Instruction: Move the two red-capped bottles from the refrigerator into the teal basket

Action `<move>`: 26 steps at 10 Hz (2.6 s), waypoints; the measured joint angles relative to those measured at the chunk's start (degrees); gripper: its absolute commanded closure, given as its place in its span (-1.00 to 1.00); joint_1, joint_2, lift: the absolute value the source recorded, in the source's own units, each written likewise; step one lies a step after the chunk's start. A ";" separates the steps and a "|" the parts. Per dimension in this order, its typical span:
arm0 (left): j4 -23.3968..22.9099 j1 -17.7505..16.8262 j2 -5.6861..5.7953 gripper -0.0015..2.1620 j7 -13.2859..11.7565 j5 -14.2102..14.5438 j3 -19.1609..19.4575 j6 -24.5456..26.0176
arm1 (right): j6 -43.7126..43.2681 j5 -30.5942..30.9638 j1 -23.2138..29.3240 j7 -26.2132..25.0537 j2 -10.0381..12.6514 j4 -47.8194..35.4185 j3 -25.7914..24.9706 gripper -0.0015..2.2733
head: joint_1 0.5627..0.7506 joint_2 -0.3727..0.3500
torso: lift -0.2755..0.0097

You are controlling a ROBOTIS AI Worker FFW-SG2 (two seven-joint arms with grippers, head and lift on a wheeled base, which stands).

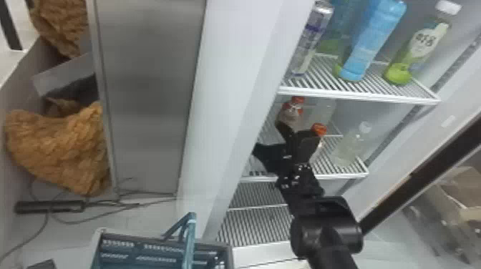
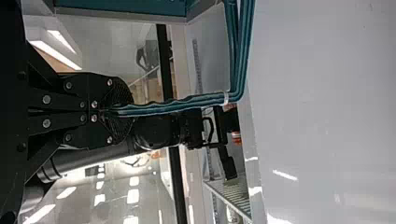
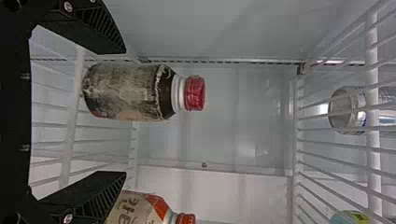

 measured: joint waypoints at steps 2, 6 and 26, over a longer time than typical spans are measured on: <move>0.01 -0.02 0.00 0.07 0.00 0.00 -0.12 0.00 | 0.00 -0.49 -1.36 -0.40 -0.01 1.47 0.98 -0.93 | 0.41 -0.94 | -0.64; 0.04 -0.02 0.00 0.07 0.00 0.00 -0.13 0.00 | 0.00 -2.55 -5.52 -2.44 -0.27 4.78 5.24 -0.93 | 0.41 -0.94 | -0.64; 0.15 0.35 0.00 0.07 -0.53 0.23 0.56 -0.84 | 10.65 -3.97 5.49 -6.53 -1.84 -16.22 0.98 -0.27 | 0.41 -0.94 | -0.64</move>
